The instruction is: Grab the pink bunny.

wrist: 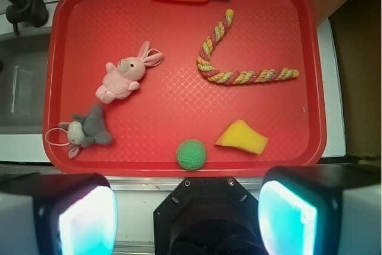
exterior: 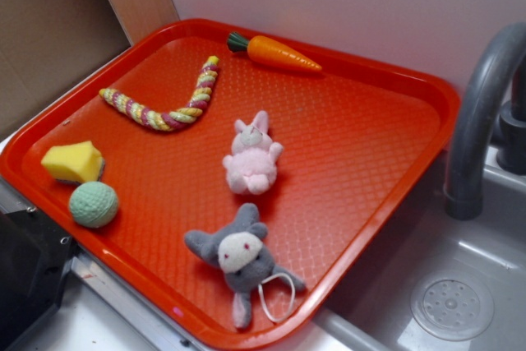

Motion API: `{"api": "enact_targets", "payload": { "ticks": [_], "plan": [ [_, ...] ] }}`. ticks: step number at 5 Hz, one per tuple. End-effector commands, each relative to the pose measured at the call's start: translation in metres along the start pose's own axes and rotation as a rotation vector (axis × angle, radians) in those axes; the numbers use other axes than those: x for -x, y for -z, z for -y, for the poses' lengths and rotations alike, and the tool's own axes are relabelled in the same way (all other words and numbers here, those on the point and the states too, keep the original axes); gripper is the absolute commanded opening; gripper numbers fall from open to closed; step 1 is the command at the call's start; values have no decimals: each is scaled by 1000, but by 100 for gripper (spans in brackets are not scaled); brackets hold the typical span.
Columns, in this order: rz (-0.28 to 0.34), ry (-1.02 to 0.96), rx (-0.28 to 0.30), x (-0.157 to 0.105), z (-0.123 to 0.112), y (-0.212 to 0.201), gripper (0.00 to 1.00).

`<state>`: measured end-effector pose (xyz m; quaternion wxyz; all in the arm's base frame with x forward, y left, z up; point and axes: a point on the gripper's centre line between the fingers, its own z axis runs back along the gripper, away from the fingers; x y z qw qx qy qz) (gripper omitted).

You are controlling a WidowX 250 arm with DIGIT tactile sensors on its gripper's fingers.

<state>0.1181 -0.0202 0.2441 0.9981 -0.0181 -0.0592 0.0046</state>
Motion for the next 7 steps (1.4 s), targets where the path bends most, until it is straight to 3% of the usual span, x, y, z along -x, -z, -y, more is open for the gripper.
{"api": "enact_targets", "payload": {
  "ticks": [1,2,3,4,5,7],
  "plan": [
    [0,0,0,0,0,0,100],
    [84,245,-28,-26,48,9,100],
    [146,285,-37,-52,92,21,100],
    [127,278,-34,-79,114,48,100],
    [123,187,-27,-91,112,81,100],
    [89,-68,-125,-91,97,147,100]
  ]
}}
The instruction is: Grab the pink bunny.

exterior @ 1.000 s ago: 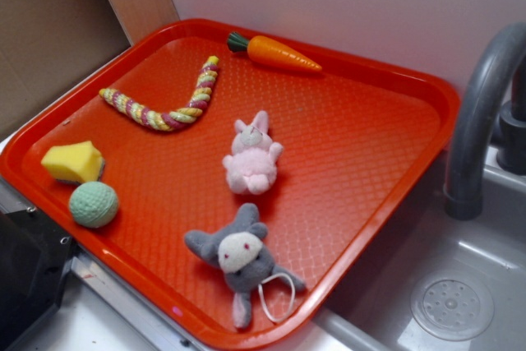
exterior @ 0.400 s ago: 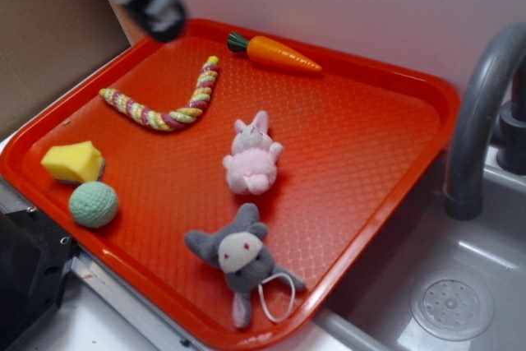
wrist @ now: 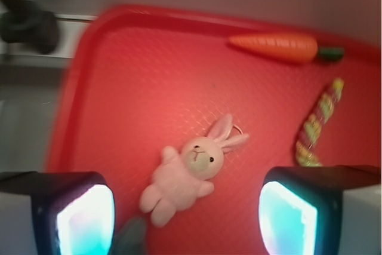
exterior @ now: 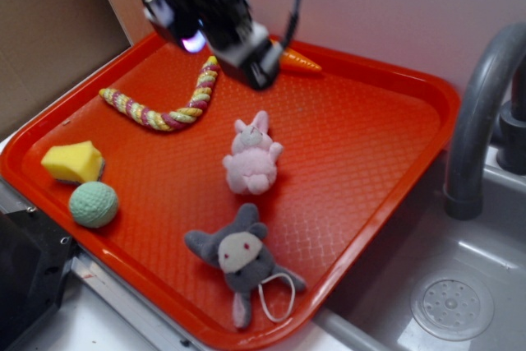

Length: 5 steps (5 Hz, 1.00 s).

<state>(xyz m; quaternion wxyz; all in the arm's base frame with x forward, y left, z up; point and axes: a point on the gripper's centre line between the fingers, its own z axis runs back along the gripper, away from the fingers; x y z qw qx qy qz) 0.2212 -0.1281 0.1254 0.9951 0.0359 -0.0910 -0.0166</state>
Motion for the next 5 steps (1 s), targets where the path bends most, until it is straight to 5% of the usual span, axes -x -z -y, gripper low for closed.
{"api": "enact_targets", "payload": {
  "ticks": [1,4,5],
  "plan": [
    [-11,-133,-31,-2,-1,33,100],
    [-85,-115,32,-5,-5,82,100],
    [-86,-105,27,2,-8,86,0]
  ]
}}
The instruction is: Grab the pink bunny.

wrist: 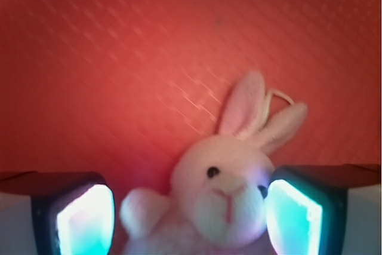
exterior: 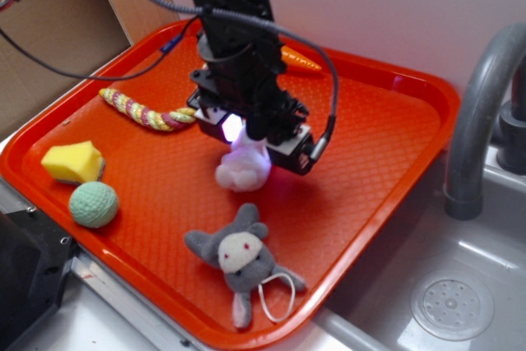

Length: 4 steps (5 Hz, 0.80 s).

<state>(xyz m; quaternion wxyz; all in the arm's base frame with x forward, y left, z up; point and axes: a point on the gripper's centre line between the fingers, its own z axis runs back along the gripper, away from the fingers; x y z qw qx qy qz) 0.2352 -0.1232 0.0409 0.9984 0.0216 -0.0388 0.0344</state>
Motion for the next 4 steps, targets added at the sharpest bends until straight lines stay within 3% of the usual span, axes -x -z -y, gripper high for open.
{"api": "enact_targets", "payload": {
  "ticks": [1,2,4],
  "plan": [
    [4,20,13,2,-11,-2,0],
    [20,127,10,-2,-13,-12,0],
    [141,347,-101,-18,-28,-83,0]
  ]
}}
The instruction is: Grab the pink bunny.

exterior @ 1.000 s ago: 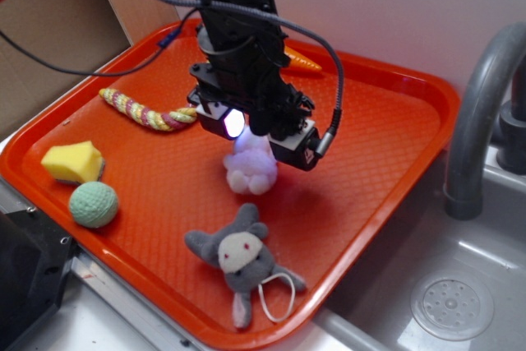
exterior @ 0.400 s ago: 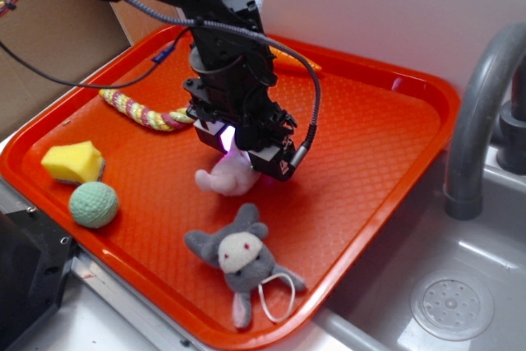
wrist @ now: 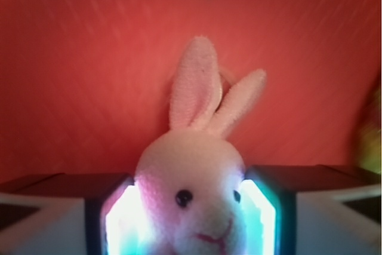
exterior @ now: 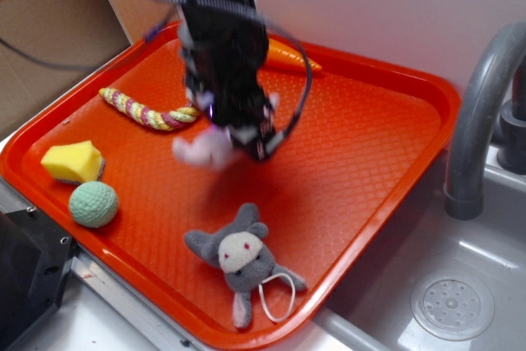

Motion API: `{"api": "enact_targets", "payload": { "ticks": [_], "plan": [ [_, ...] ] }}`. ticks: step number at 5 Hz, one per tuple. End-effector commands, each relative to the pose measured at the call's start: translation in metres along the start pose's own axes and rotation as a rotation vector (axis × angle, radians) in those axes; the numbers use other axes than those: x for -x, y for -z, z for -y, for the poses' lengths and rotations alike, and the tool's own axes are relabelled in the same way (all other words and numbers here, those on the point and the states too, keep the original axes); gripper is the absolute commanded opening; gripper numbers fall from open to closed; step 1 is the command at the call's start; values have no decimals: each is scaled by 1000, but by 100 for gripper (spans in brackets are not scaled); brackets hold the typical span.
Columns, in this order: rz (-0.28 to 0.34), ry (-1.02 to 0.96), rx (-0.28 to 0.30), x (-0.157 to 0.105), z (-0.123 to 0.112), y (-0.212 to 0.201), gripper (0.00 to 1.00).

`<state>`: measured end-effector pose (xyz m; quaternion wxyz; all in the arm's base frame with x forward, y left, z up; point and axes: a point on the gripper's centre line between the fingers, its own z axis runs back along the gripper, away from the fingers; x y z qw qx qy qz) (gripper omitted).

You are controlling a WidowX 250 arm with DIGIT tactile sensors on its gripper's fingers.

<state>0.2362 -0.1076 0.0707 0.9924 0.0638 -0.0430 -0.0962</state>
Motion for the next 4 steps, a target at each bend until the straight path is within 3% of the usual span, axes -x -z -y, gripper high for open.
{"api": "enact_targets", "payload": {
  "ticks": [1,2,4],
  "plan": [
    [128,105,-54,-8,-40,-80,0],
    [118,143,-52,2,-57,-111,0],
    [190,200,-10,2,-56,-129,0]
  ]
}}
